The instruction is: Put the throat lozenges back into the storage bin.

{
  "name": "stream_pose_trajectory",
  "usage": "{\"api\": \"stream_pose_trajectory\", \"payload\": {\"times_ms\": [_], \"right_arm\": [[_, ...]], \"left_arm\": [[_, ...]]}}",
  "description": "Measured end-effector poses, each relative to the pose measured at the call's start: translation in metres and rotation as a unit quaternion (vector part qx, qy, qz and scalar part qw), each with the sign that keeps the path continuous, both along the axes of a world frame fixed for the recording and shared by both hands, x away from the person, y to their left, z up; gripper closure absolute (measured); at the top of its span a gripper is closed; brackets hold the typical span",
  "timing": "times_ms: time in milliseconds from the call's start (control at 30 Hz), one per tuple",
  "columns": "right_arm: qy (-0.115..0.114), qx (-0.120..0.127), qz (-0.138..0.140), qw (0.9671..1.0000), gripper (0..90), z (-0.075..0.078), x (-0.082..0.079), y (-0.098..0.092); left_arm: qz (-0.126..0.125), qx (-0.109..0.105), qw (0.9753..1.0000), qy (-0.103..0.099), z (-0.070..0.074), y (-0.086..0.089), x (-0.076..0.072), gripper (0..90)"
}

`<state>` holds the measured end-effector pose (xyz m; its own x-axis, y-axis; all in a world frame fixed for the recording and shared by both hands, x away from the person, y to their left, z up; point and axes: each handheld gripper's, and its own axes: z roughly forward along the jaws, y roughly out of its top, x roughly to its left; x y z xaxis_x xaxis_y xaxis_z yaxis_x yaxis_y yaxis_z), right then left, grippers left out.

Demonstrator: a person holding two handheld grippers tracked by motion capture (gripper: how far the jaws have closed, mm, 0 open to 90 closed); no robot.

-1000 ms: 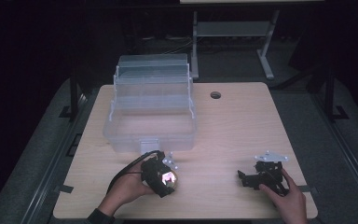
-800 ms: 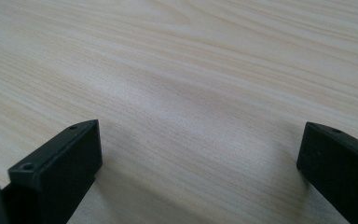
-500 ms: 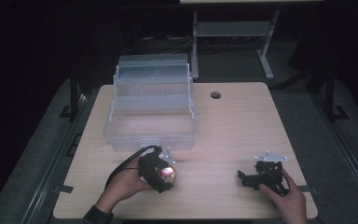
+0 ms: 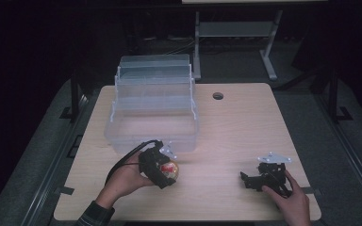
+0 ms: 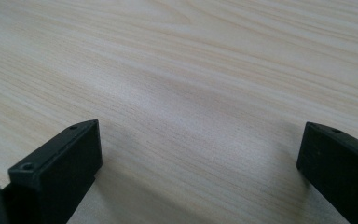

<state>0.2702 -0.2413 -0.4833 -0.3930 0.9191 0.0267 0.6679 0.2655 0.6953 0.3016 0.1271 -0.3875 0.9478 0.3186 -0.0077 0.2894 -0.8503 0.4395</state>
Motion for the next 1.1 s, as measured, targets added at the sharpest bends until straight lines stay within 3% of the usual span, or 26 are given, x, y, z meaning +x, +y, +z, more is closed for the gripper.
{"api": "stream_pose_trajectory", "payload": {"times_ms": [533,1100], "right_arm": [[0.000,0.000,0.000,1.0000,0.0,0.000,0.000,0.000],[-0.001,0.000,0.001,1.0000,0.0,0.000,0.000,0.000]], "left_arm": [[0.009,-0.007,0.9999,-0.009,0.019,0.007,0.010,19.4],[0.036,-0.016,0.9991,-0.014,0.038,0.024,0.027,19.4]]}}
